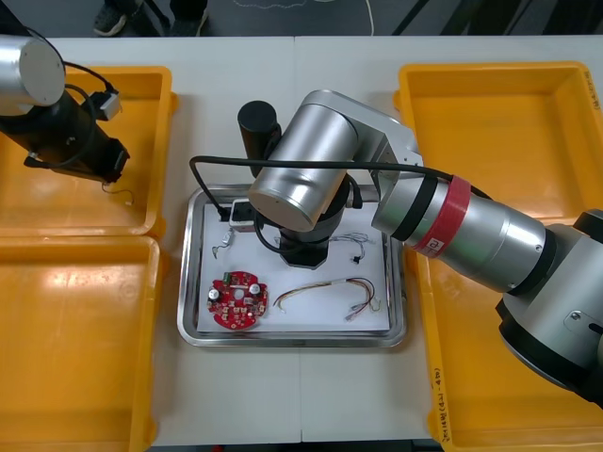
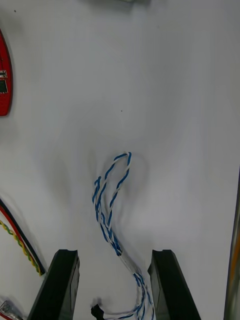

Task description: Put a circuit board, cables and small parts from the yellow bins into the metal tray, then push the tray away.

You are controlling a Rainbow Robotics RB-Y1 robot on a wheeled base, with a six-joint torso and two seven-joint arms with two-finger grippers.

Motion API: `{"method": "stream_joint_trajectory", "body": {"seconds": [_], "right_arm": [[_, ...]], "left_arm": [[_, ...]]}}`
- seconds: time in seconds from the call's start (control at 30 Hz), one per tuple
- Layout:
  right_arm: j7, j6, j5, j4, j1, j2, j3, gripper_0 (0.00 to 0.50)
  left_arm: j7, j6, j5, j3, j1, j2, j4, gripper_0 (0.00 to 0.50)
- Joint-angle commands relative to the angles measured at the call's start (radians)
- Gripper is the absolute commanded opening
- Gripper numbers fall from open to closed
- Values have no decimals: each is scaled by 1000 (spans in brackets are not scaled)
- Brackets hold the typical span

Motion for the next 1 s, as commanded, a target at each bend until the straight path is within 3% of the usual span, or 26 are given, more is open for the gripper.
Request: {"method": "stream_joint_trajectory", "body": {"seconds": [0.03,0.4,0.67,1.0], "right_arm": [[45,-10,9,-3,-51,15,12,458],[51,45,-19,-33,-50,-12,-70,470],[38,159,-46,-115,-50,-55,-191,473],[0,235,-203,-192,-20,-170,-341,472]], "left_arm": [[-8,123,-14,111,11,15,-130,0],[23,369,-17,268,11,38,-319,0],[53,369,-5,329,12,52,-408,0],[248,369,37,300,11,65,-484,0]]}}
